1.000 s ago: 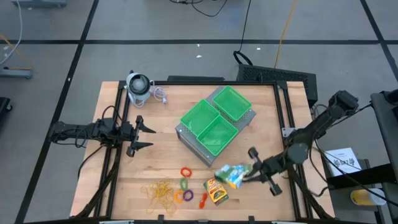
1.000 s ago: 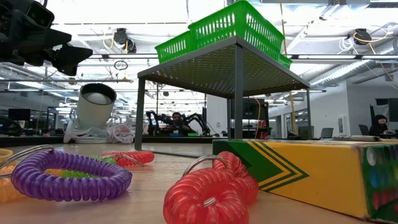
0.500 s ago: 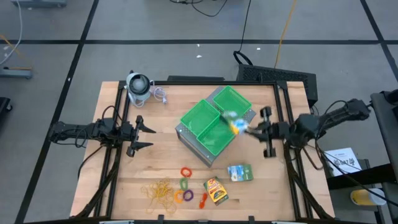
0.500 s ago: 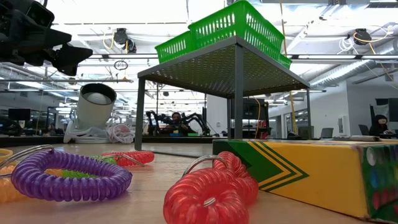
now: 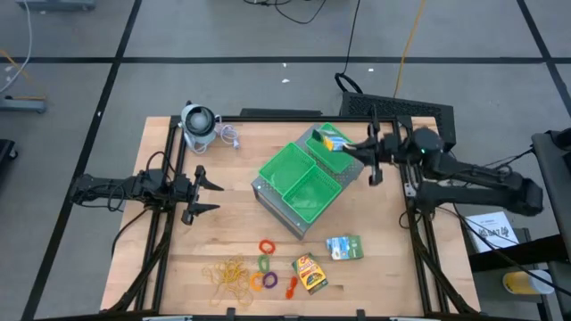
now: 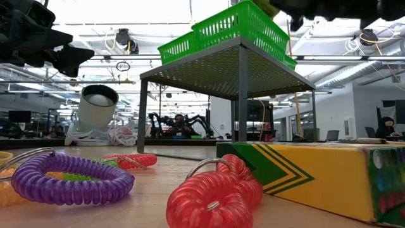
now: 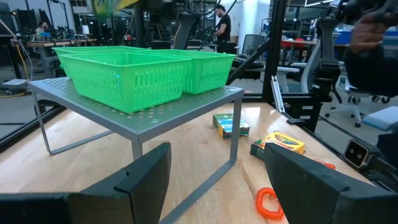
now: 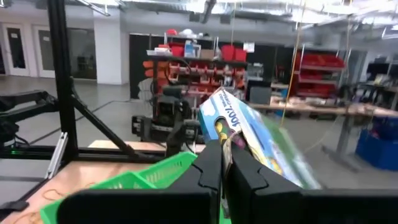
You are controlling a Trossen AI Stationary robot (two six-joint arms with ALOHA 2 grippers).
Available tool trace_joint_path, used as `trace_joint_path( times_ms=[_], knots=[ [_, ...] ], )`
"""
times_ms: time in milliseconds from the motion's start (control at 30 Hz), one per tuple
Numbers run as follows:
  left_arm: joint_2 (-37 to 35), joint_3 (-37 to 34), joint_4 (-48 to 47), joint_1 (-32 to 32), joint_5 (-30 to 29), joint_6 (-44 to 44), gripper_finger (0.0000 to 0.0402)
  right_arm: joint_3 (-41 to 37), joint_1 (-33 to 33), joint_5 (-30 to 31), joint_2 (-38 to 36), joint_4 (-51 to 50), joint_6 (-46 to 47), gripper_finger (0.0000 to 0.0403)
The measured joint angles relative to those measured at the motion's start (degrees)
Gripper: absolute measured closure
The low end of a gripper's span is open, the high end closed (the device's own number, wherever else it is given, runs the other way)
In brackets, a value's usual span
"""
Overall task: Pick & Place Office Desk Supplies
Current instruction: Put the yellow crayon box into the top right green bin on the shelf
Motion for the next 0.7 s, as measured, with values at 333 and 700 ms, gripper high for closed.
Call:
trace_joint_path(
  times_ms=[333,700],
  knots=[
    [0.0,0.0,0.0,0.02,0.0,0.0,0.0137,0.0,-15.59,-19.69,6.17,-0.16,8.7,0.0403],
    [0.02,0.0,0.0,0.0,0.0,0.0,0.0137,0.0,-15.94,-21.12,7.3,-6.84,3.37,0.0403]
  ],
)
